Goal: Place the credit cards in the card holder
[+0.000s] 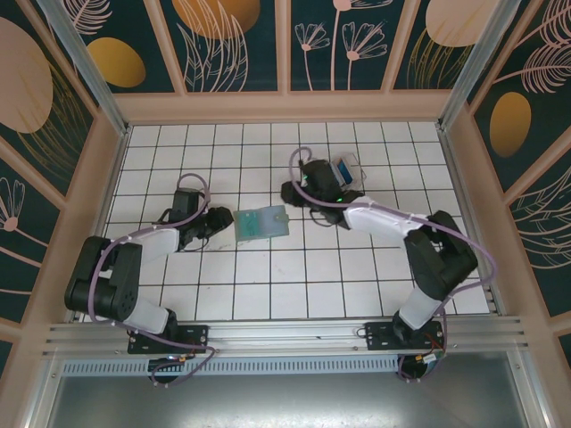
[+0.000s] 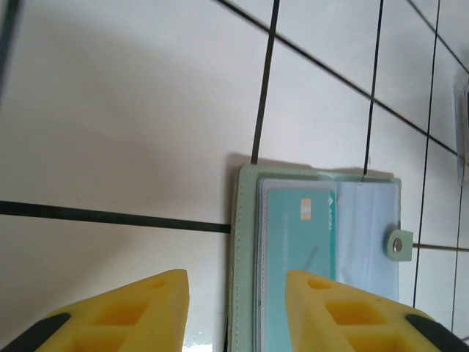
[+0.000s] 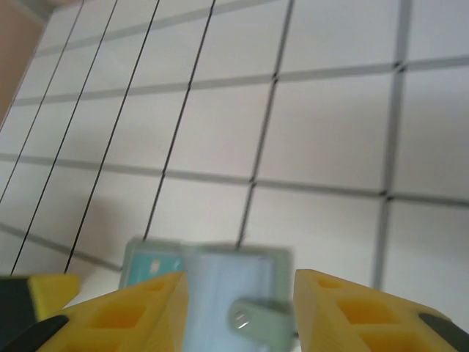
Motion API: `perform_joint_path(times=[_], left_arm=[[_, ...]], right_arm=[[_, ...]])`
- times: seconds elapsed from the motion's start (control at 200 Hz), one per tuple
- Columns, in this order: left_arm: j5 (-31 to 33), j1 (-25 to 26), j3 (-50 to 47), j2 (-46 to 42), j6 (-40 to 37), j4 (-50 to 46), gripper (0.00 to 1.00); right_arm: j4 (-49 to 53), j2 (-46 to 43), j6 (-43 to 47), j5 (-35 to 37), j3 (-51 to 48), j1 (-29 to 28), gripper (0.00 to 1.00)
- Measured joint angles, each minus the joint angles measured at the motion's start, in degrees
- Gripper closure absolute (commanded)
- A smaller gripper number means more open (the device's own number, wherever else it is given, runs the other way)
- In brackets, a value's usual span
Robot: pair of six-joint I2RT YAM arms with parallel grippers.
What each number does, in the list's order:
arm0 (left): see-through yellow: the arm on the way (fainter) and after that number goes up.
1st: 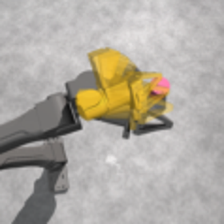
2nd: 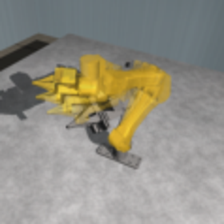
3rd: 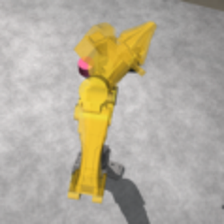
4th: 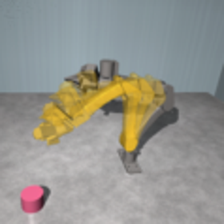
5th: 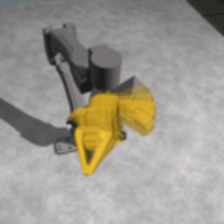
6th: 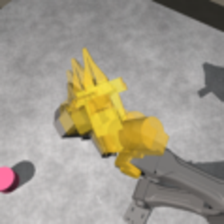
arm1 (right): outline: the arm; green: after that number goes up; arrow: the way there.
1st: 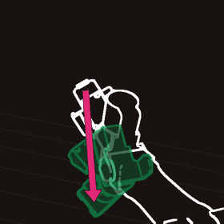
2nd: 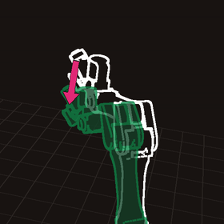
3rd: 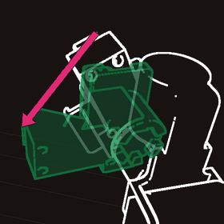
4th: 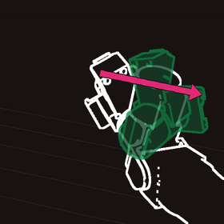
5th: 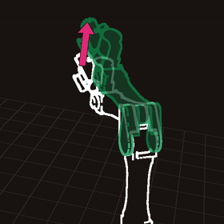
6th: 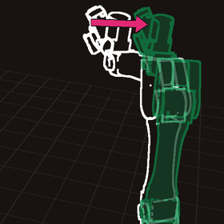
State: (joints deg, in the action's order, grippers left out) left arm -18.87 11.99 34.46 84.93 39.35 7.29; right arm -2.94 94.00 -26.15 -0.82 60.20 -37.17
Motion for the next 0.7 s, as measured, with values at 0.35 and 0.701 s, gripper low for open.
perform_joint_path(times=[0.35,0.701], left_arm=[[5.4,0.0,0.9,-8.7,-3.9,-5.1,0.52],[3.9,0.0,0.6,-8.2,-4.0,-4.5,0.48]], right_arm=[[5.4,-7.0,7.1,-2.3,0.2,19.4,0.56],[7.4,-2.7,4.7,-14.5,2.5,14.1,0.58]])
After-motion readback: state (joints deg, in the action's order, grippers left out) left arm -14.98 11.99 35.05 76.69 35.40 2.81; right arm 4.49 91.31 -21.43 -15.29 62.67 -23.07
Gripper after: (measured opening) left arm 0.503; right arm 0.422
